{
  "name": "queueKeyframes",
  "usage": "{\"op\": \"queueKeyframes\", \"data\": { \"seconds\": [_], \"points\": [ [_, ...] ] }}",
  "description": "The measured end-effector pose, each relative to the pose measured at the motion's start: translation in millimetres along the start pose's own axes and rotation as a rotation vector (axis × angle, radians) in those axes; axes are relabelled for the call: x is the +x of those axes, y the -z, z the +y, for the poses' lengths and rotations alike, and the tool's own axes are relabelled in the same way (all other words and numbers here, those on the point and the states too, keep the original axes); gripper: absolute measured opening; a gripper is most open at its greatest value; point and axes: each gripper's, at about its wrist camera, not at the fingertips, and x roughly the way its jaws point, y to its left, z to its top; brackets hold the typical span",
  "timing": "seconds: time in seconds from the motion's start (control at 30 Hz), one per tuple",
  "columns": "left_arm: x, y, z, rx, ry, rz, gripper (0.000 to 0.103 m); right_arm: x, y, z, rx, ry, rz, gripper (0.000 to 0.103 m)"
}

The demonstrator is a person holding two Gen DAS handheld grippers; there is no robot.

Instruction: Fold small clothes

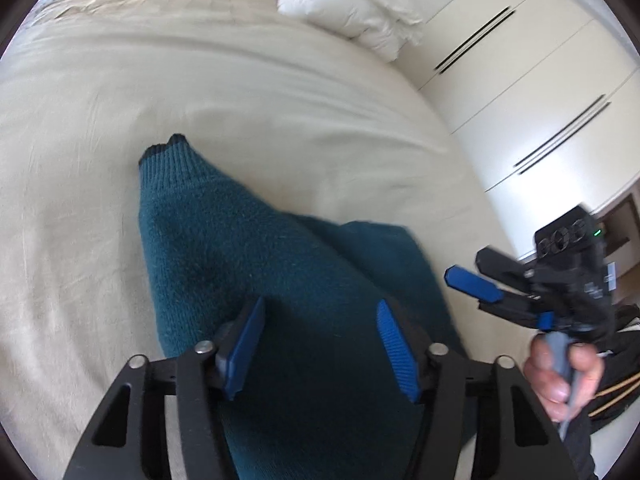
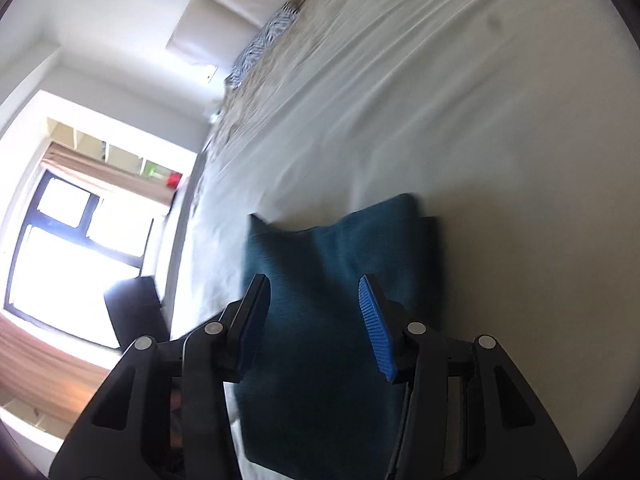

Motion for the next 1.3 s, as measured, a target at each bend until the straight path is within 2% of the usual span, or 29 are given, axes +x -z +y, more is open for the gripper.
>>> {"op": "queueKeyframes", "data": {
  "seconds": [0.07, 0.13, 0.17, 0.23, 0.33, 0.43, 0.53, 0.63, 0.73, 0.87, 0.97, 1.07, 1.13, 1.3],
  "points": [
    [4.4, 0.6, -0.1, 0.008, -0.021, 0.006, 0.056, 20.1, -5.2, 3.1, 0.008, -0.008, 0.033, 0.046],
    [8.2, 3.5, -2.2, 0.041, -0.056, 0.017, 0.055, 35.5, -9.1, -3.9, 0.028, 0.034, 0.060, 0.046],
    [10.5, 4.8, -3.7, 0.060, -0.076, 0.024, 0.055, 42.1, -11.1, -12.0, 0.053, 0.059, 0.067, 0.044],
    [15.8, 7.9, -4.7, 0.087, -0.106, 0.021, 0.055, 47.9, -13.9, -26.7, 0.092, 0.052, 0.050, 0.041],
    [19.8, 8.5, 0.4, 0.074, -0.099, 0.020, 0.056, 43.5, -14.8, -46.9, 0.140, 0.014, 0.011, 0.031],
    [20.0, 8.3, 1.5, 0.082, -0.092, 0.026, 0.056, 35.8, -12.2, -59.5, 0.147, -0.020, -0.019, 0.031],
    [7.4, 7.9, 3.4, 0.072, -0.069, 0.013, 0.055, 21.6, -6.5, -57.7, 0.156, 0.002, -0.042, 0.032],
    [-28.5, 20.5, -1.6, 0.046, -0.041, -0.024, 0.055, 9.2, 1.8, -42.4, 0.113, 0.018, -0.045, 0.036],
    [-57.0, 43.5, -11.2, 0.056, 0.010, -0.051, 0.055, -1.4, 23.0, -21.3, 0.045, -0.034, -0.006, 0.037],
    [-56.0, 79.1, -20.0, 0.113, -0.027, -0.014, 0.055, 0.9, 59.9, 1.7, -0.037, -0.091, 0.073, 0.041],
    [-53.7, 86.2, -17.4, 0.099, -0.029, -0.024, 0.055, 11.4, 78.3, -4.0, -0.039, -0.048, 0.116, 0.041],
    [-51.8, 89.6, -22.1, 0.140, -0.064, -0.025, 0.055, 4.9, 86.5, -16.8, 0.000, -0.087, 0.096, 0.041],
    [-45.9, 93.9, -25.2, 0.176, -0.088, -0.029, 0.055, 0.2, 89.3, -20.4, -0.013, -0.083, 0.079, 0.041],
    [-61.8, 97.9, -26.4, 0.136, -0.076, -0.055, 0.056, -13.1, 102.8, -35.2, 0.026, -0.079, 0.062, 0.041]
  ]
}}
